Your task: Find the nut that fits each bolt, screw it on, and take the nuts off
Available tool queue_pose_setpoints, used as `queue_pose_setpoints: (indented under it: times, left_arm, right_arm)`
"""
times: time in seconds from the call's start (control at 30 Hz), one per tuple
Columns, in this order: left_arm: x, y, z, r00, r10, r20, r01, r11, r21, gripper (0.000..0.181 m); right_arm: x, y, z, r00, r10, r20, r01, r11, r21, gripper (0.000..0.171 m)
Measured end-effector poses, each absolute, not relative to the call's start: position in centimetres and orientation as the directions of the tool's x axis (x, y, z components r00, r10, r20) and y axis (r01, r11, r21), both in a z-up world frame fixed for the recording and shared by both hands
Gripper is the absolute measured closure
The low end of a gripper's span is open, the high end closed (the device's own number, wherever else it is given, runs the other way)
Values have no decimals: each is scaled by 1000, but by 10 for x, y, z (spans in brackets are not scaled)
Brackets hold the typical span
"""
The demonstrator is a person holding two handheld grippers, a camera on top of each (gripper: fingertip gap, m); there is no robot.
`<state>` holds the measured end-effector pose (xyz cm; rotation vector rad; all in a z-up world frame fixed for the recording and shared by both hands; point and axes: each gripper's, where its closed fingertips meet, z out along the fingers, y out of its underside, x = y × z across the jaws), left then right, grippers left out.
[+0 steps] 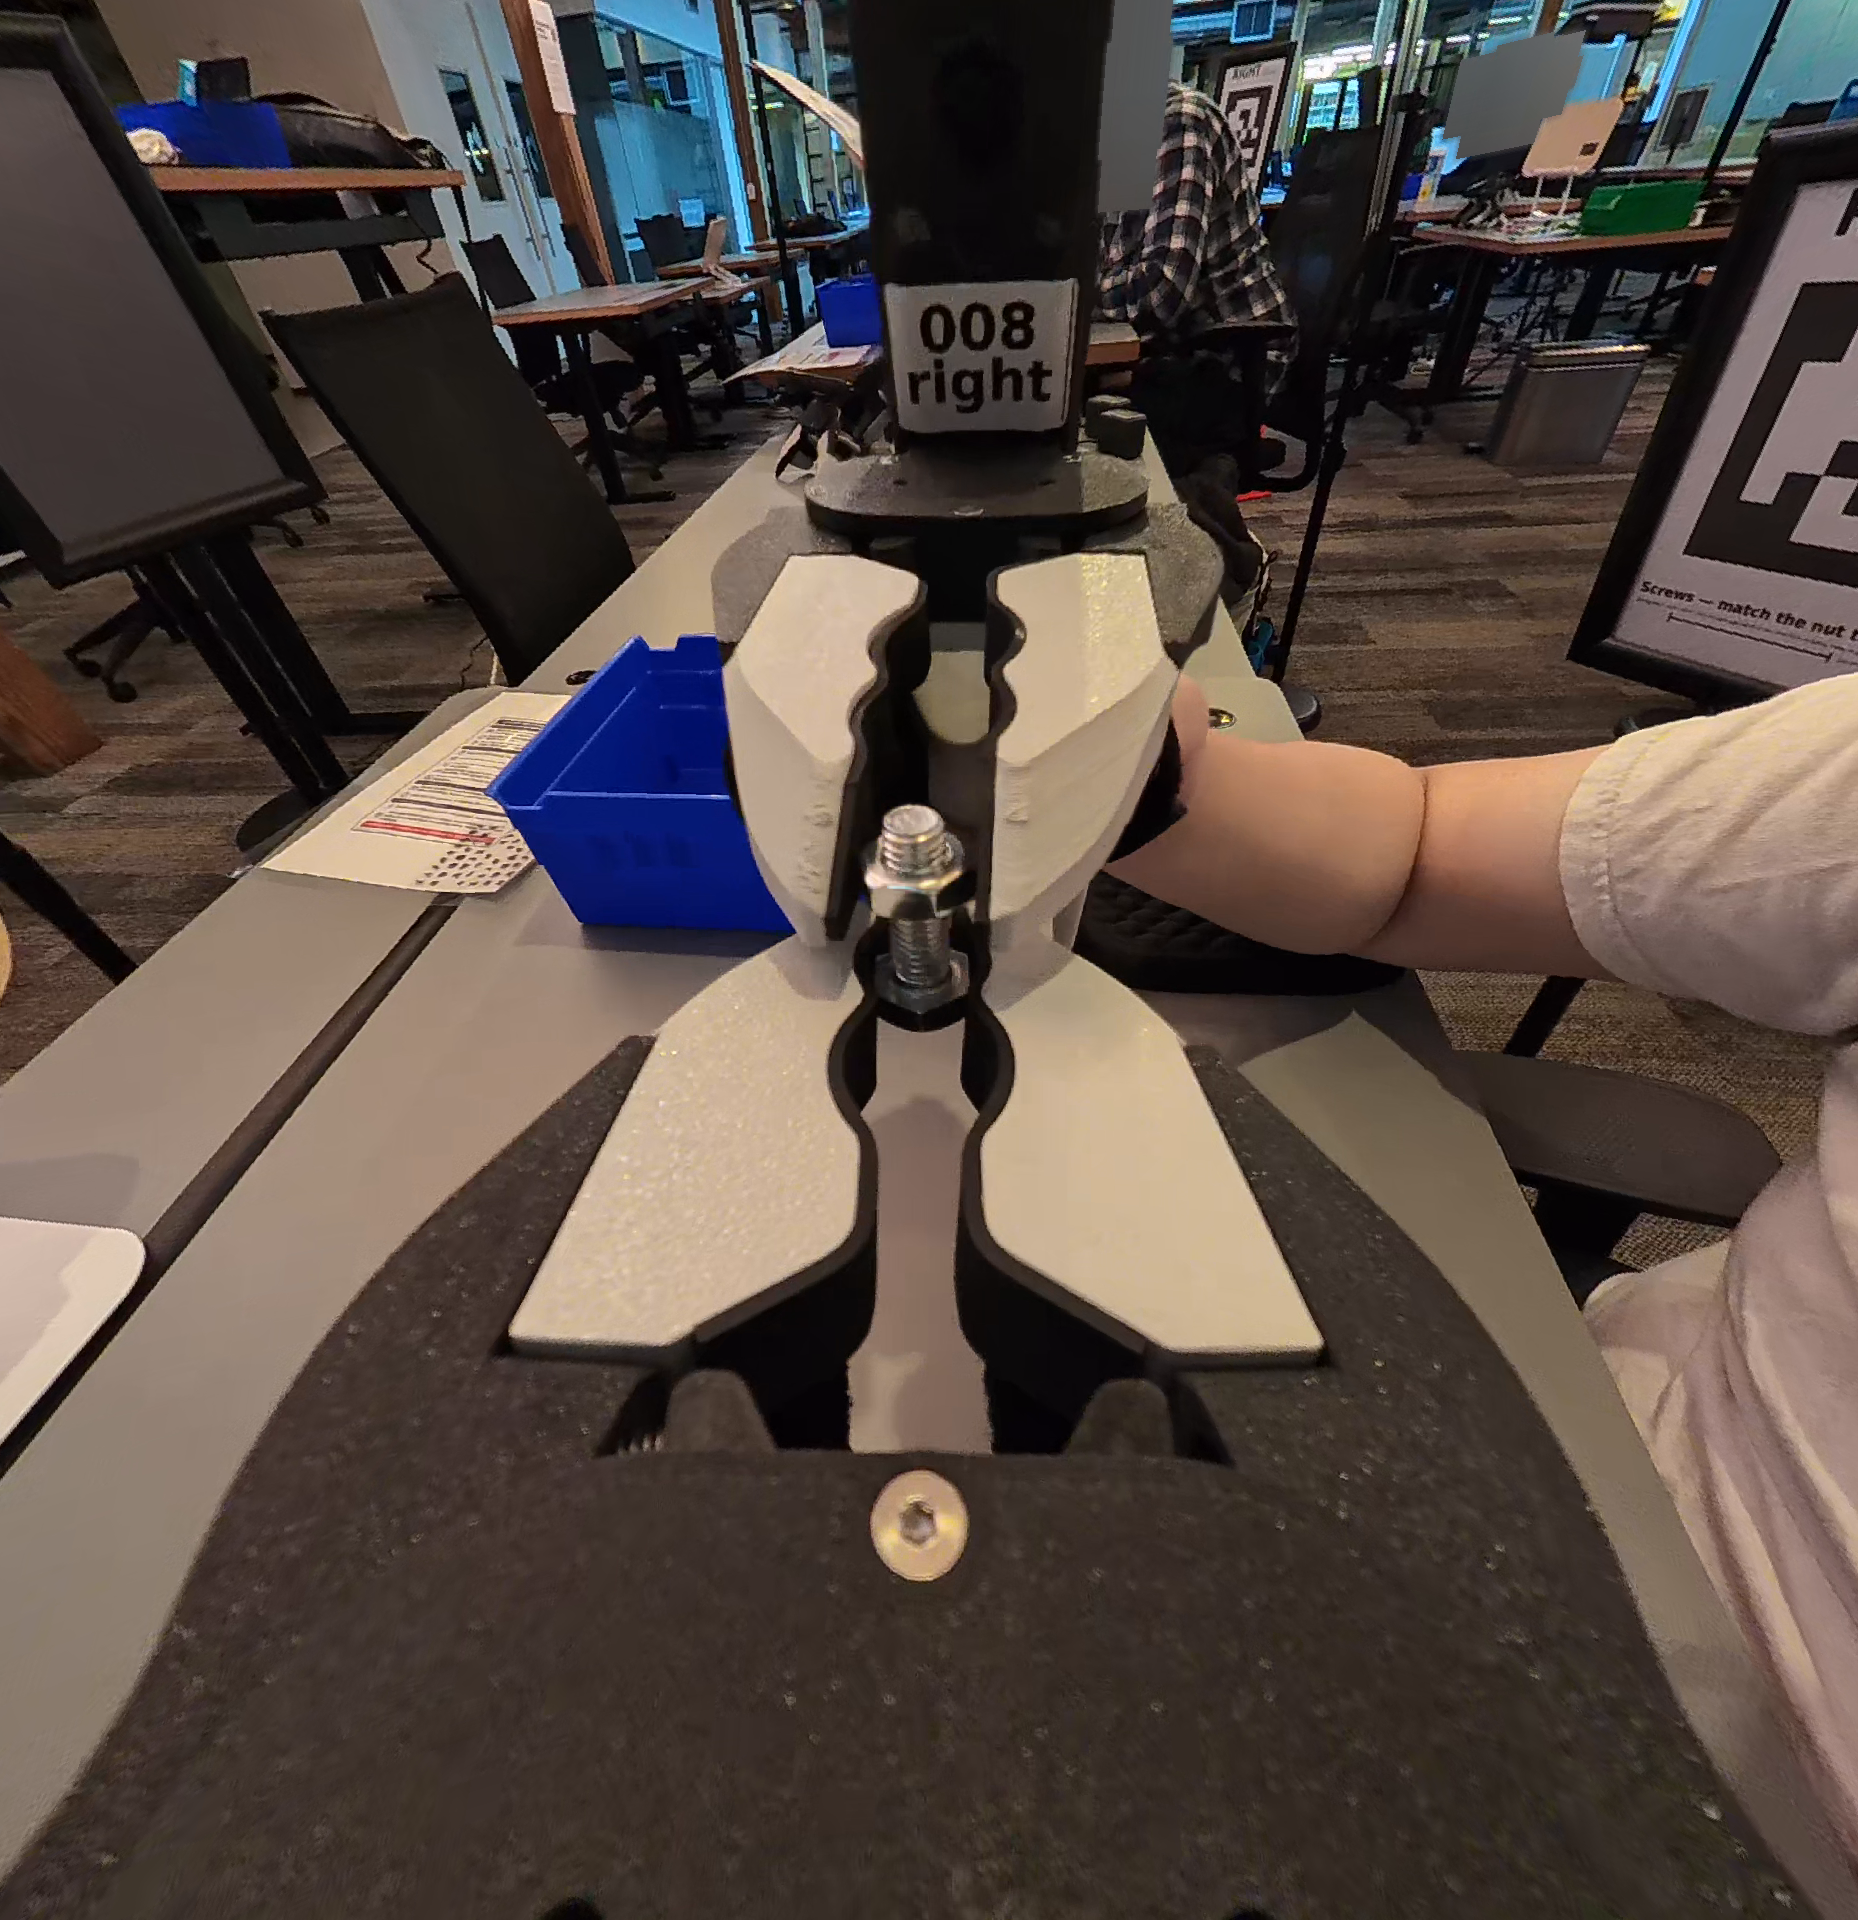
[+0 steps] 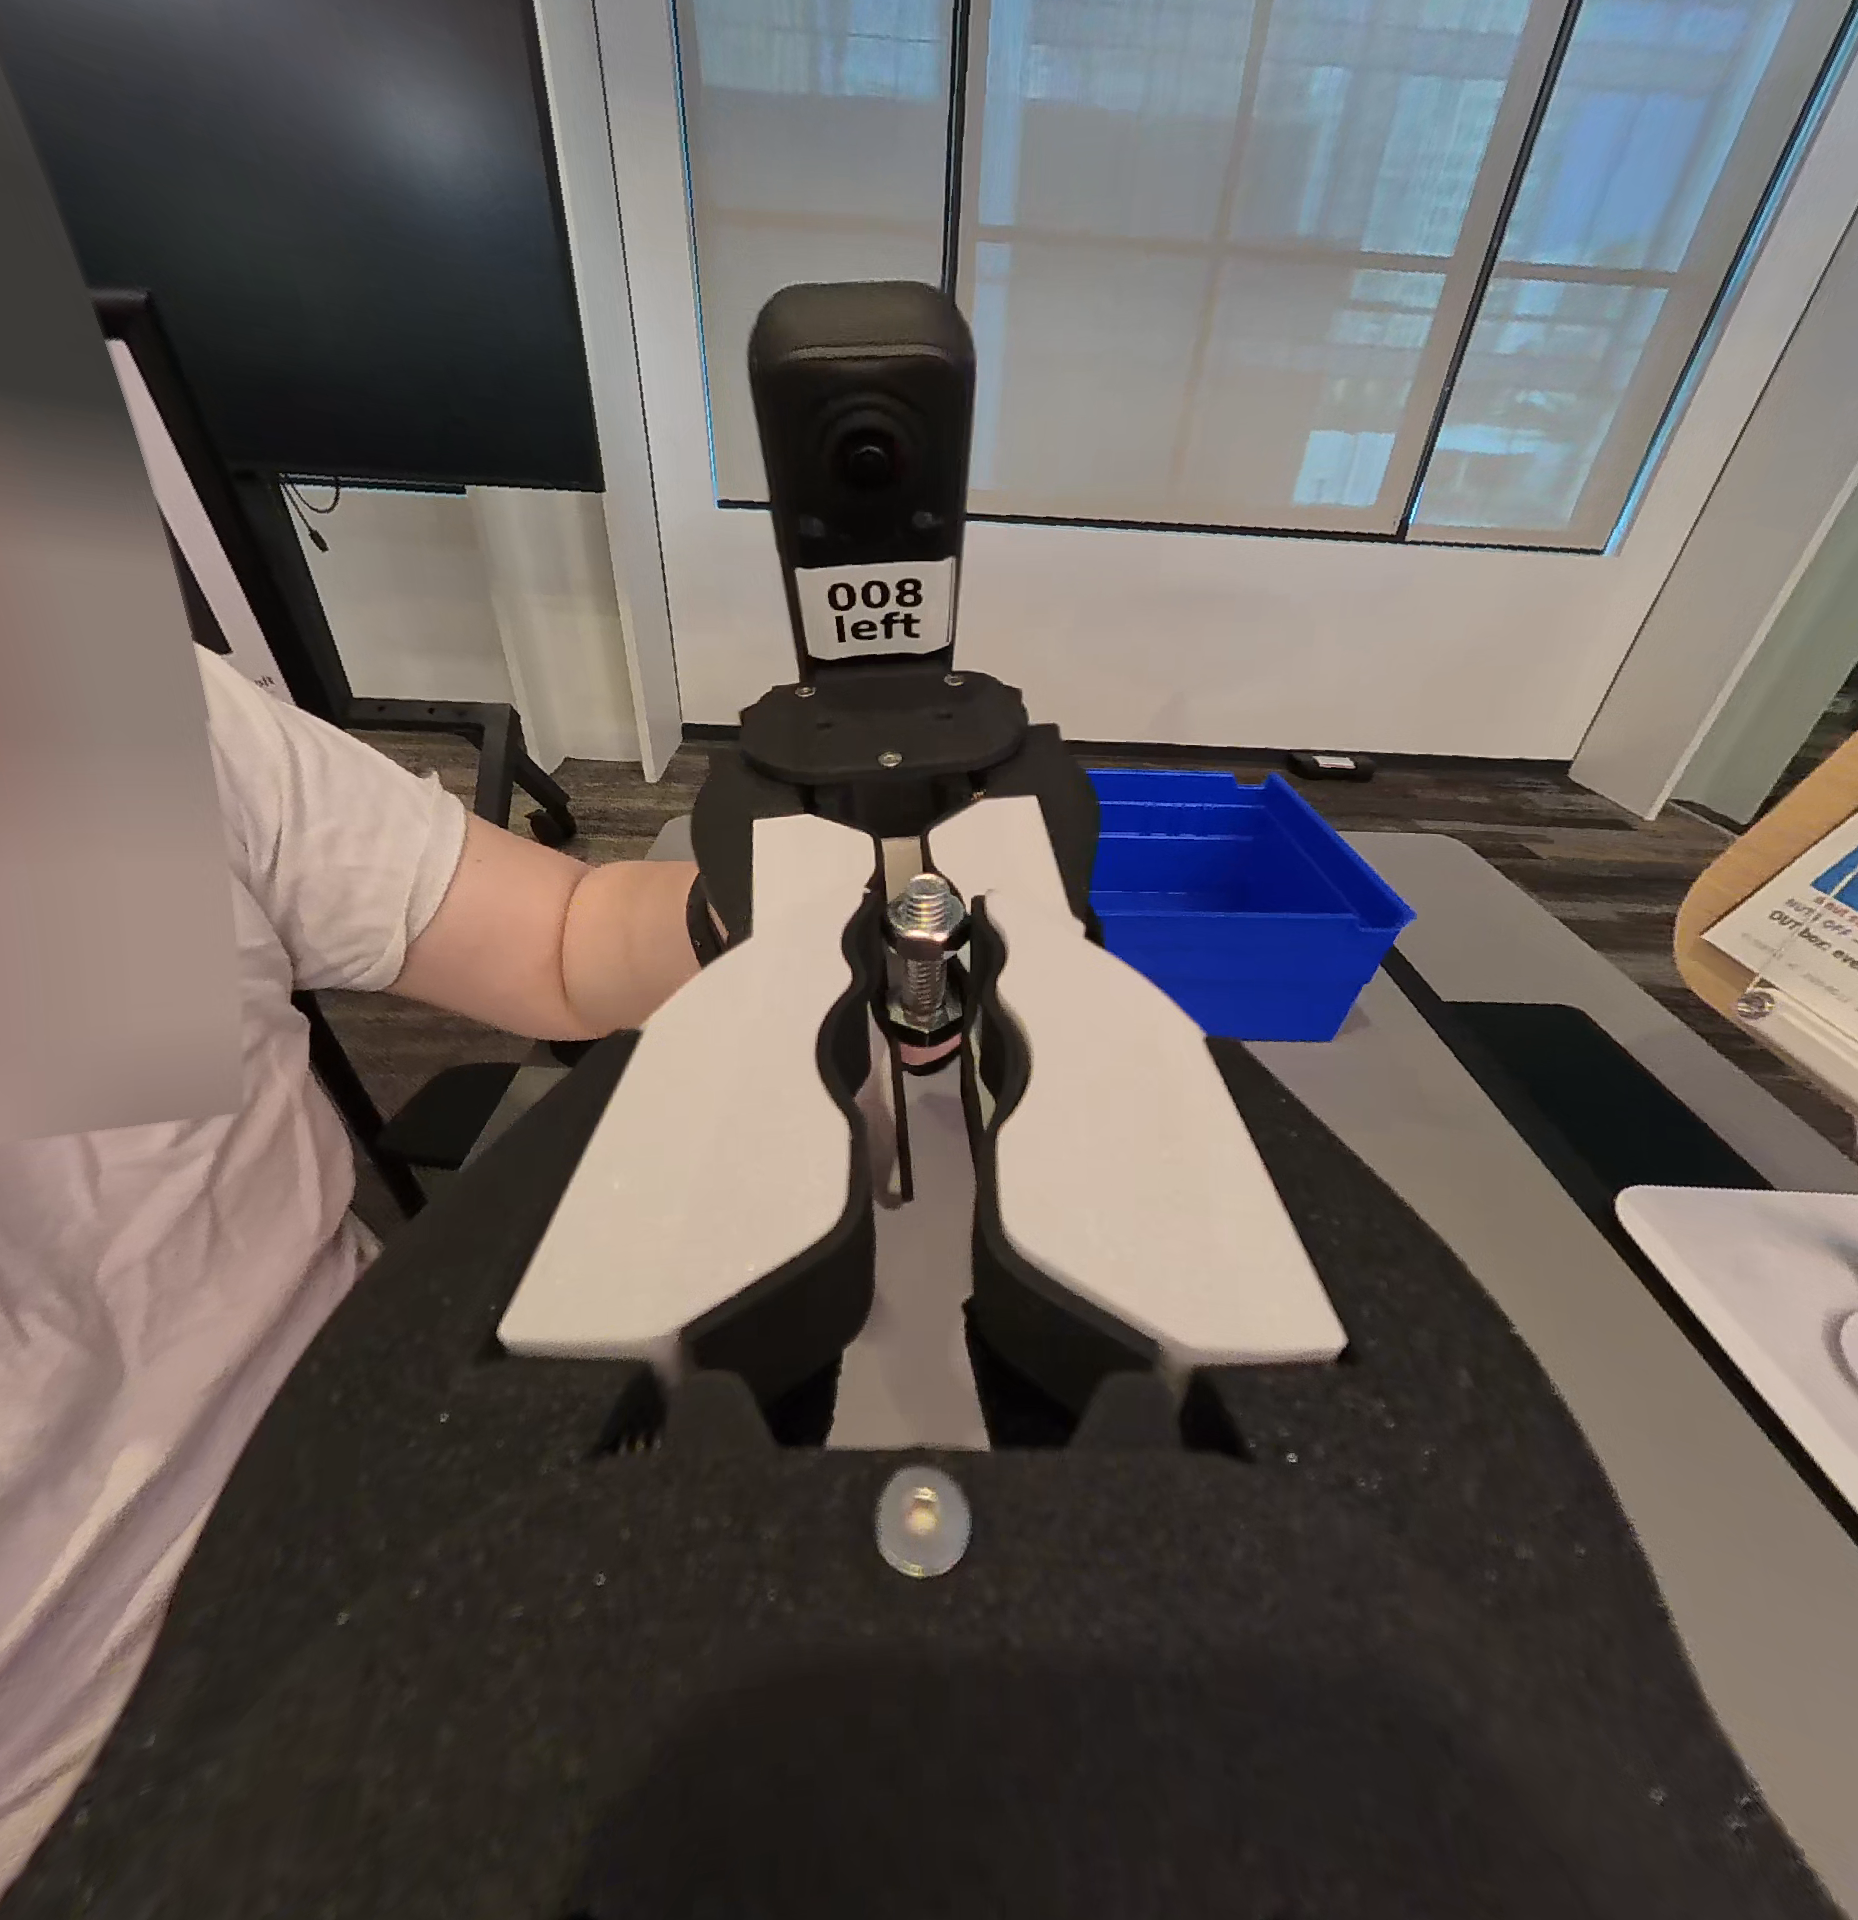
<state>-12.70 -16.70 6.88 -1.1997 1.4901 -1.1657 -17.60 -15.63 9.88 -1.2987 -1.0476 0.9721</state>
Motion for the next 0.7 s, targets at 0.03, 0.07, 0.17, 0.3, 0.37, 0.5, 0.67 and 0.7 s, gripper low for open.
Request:
queue_pose_setpoints:
  times: [0.03,0.07,0.17,0.3,0.37,0.5,0.67,0.7]
  left_arm:
    - [-127,-167,69,-158,-985,-69,-168,96,-981,171]
    - [-127,-168,69,-160,-985,-67,-165,94,-982,171]
    - [-127,-167,71,-157,-986,-62,-156,87,-984,171]
    - [-127,-166,71,-153,-986,-59,-156,83,-984,172]
    - [-127,-165,71,-148,-987,-60,-155,83,-984,172]
    - [-127,-164,71,-137,-989,-64,-157,85,-984,172]
    - [-127,-165,71,-136,-988,-72,-162,94,-982,171]
    - [-127,-164,71,-132,-989,-71,-164,93,-982,171]
  right_arm:
    - [-176,-156,99,262,963,57,26,52,-998,156]
    - [-176,-157,99,262,963,60,27,55,-998,156]
    - [-175,-156,100,267,962,64,24,60,-998,156]
    - [-175,-156,100,267,962,63,20,60,-998,156]
    - [-174,-155,100,265,962,58,16,56,-998,156]
    - [-173,-155,100,263,963,53,10,52,-999,156]
    - [-173,-154,101,251,968,32,-14,37,-999,156]
    - [-172,-154,101,250,968,30,-17,36,-999,156]
